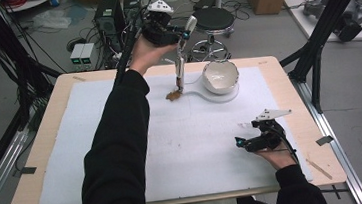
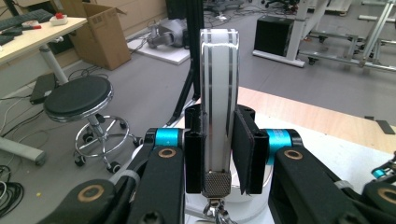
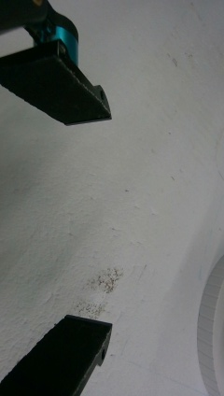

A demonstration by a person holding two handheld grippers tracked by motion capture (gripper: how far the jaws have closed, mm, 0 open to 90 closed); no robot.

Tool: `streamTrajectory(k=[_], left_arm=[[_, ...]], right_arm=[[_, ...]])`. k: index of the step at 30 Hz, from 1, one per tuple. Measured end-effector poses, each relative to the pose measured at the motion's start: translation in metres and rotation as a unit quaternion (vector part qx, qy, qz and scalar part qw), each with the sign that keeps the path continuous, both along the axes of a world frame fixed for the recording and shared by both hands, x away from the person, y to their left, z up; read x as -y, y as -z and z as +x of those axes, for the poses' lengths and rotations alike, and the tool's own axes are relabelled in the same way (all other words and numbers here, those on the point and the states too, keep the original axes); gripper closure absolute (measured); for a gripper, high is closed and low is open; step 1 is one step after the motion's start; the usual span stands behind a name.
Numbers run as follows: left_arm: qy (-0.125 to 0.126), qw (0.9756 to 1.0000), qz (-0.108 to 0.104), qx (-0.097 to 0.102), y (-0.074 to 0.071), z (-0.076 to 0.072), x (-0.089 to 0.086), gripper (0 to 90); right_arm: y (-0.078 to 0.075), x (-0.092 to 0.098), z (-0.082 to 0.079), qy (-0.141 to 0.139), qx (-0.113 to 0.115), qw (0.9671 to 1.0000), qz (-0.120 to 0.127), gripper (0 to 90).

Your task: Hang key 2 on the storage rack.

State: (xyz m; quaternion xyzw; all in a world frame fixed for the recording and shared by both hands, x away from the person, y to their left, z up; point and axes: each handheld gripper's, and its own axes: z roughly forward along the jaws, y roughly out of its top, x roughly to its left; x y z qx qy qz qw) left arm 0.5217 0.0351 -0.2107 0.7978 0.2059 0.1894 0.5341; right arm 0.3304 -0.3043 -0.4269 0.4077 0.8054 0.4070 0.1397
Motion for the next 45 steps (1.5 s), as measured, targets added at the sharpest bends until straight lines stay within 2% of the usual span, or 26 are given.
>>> streamTrajectory(k=[4,18,23,30,33,37,40,42,45], left_arm=[[-0.006,1.0000,-0.007,0.003,0.002,0.002,0.001,75.3],[-0.037,0.9992,0.013,0.006,0.012,0.013,0.000,75.2],[-0.045,0.9988,0.017,-0.001,0.018,0.015,-0.001,75.2],[-0.048,0.9987,0.004,-0.014,0.024,0.012,-0.007,74.0],[-0.049,0.9983,-0.009,-0.031,0.025,0.010,-0.009,55.2],[-0.046,0.9984,-0.010,-0.030,0.025,0.007,-0.010,32.0],[-0.048,0.9983,-0.001,-0.032,0.024,0.004,-0.009,10.6],[-0.043,0.9984,-0.004,-0.038,0.024,0.002,-0.010,5.6],[-0.039,0.9986,-0.008,-0.035,0.022,-0.002,-0.014,5.5]], right_arm=[[0.000,0.000,0.000,0.000,-0.001,1.0000,-0.001,0.7],[0.001,0.001,0.000,-0.001,0.001,1.0000,-0.001,0.7],[0.001,0.001,0.000,-0.001,0.000,1.0000,-0.002,0.7],[0.001,0.000,0.000,0.000,0.000,1.0000,-0.002,0.7],[0.001,0.000,0.000,-0.002,0.002,1.0000,-0.003,0.7],[0.001,-0.001,0.000,-0.001,0.000,1.0000,-0.002,0.7],[0.001,-0.001,0.001,-0.002,-0.002,1.0000,-0.002,0.7],[0.001,-0.001,0.000,-0.002,-0.002,1.0000,-0.002,0.7],[0.001,-0.001,0.000,-0.002,-0.002,1.0000,-0.003,0.7]])
